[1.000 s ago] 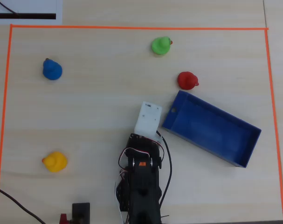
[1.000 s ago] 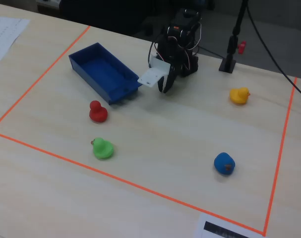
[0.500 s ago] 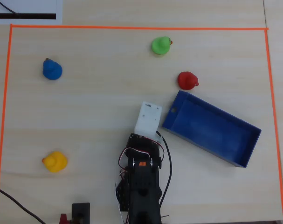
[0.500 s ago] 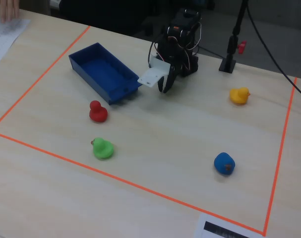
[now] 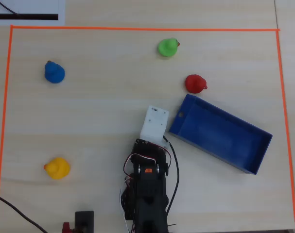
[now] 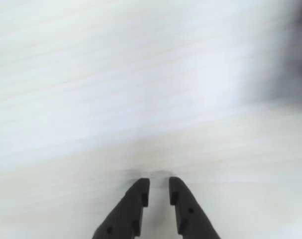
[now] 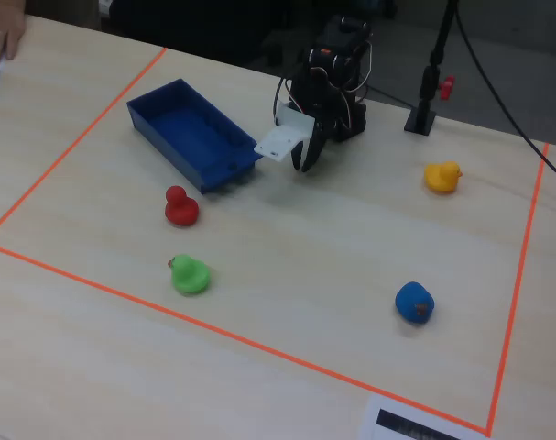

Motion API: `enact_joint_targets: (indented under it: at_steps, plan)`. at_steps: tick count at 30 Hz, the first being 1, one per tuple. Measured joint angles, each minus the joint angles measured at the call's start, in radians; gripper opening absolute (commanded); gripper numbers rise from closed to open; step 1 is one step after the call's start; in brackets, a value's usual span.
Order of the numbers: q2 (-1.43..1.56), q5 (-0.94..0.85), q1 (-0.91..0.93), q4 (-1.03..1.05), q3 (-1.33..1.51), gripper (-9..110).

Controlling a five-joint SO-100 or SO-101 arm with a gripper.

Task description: Grasp yellow duck and put it into box.

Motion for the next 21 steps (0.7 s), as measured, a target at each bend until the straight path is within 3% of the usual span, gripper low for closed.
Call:
enact_joint_targets:
  at_steps: [17, 21]
  plan:
    - [0.0, 0.0, -0.003, 0.0, 0.0, 0]
    - [0.0, -0.077, -0.028, 0.017, -0.014, 9]
